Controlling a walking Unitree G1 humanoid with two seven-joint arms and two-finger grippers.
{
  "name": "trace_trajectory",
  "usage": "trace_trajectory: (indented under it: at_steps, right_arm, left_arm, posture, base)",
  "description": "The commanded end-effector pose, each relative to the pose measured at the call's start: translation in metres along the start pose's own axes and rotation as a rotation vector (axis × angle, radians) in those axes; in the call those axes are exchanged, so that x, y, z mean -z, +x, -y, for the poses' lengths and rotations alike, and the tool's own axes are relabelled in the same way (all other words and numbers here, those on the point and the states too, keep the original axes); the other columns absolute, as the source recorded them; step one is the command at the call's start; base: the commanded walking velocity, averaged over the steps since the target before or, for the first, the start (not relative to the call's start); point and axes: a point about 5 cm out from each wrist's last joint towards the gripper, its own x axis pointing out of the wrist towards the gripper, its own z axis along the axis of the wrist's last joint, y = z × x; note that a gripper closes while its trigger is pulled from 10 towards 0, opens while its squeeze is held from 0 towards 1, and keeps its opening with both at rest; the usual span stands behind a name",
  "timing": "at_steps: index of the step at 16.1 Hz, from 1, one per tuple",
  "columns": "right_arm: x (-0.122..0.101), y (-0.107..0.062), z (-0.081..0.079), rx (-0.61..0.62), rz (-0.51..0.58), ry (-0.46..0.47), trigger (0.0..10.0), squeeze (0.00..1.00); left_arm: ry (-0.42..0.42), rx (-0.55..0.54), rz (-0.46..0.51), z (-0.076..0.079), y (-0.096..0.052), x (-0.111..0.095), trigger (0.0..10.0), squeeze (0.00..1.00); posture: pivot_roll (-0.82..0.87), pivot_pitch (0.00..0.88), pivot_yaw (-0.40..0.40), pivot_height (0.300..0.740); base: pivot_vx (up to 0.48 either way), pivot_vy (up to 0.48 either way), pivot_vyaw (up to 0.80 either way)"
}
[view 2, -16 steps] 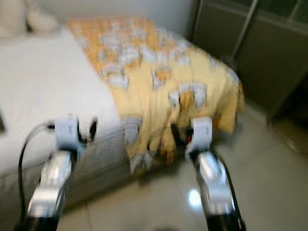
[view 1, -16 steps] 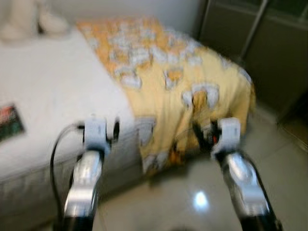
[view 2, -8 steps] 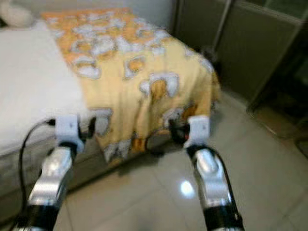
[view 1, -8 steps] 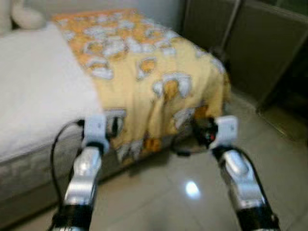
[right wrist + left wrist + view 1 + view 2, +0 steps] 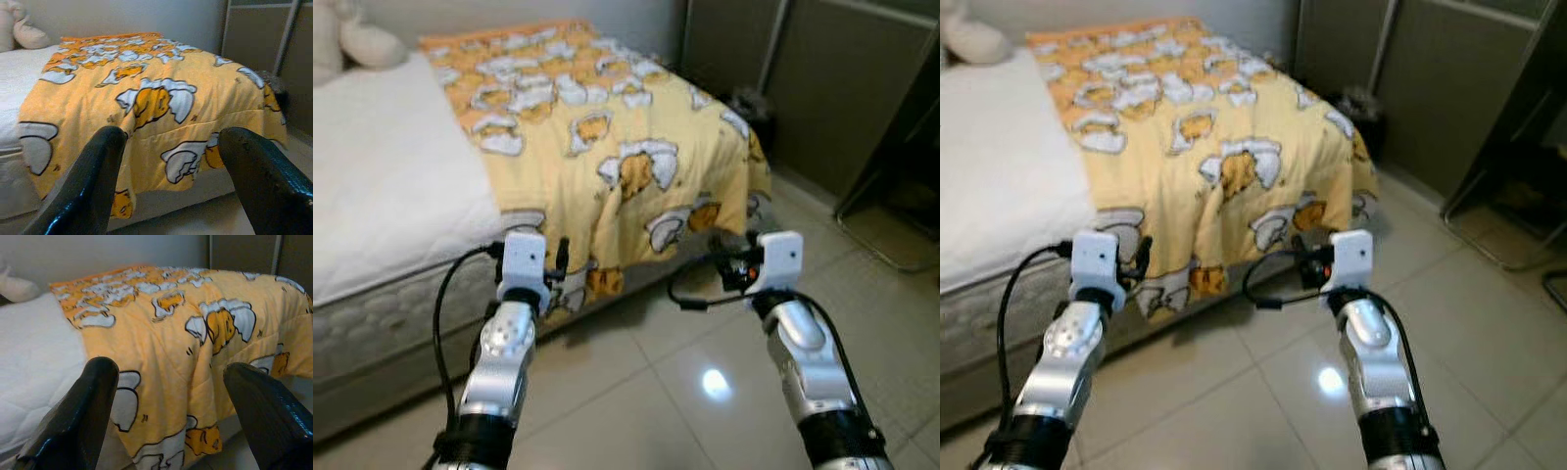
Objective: Clean up the room
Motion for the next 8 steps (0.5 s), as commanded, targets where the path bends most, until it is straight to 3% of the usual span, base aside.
trace_trajectory:
  at_steps: [1,3,6,8]
  right_arm:
    - [-0.002,0.002,-0.004,-0.009,0.012,0.0,10.0,0.0]
    - [0.0,0.001,-0.008,-0.019,0.004,0.008,10.0,0.0]
    - [0.002,0.0,-0.009,-0.016,0.001,0.009,10.0,0.0]
    - [0.001,-0.001,-0.008,-0.007,0.004,0.014,10.0,0.0]
  left_arm:
    - [0.016,0.009,0.039,0.0,0.0,-0.007,10.0,0.0]
    - [-0.053,0.035,0.041,-0.002,0.002,-0.009,10.0,0.0]
    - [-0.078,0.021,0.024,-0.004,0.009,-0.009,10.0,0.0]
    - [-0.084,0.041,0.031,0.001,0.012,-0.011,10.0,0.0]
  posture:
    - [-0.05,0.0,0.026,0.74]
    - [-0.06,0.0,0.028,0.74]
    - [-0.07,0.0,0.037,0.74]
    - [-0.08,0.0,0.043,0.74]
  base:
    - [0.0,0.0,0.0]
    - [0.0,0.0,0.0]
    - [0.48,0.0,0.0]
    - [0.48,0.0,0.49]
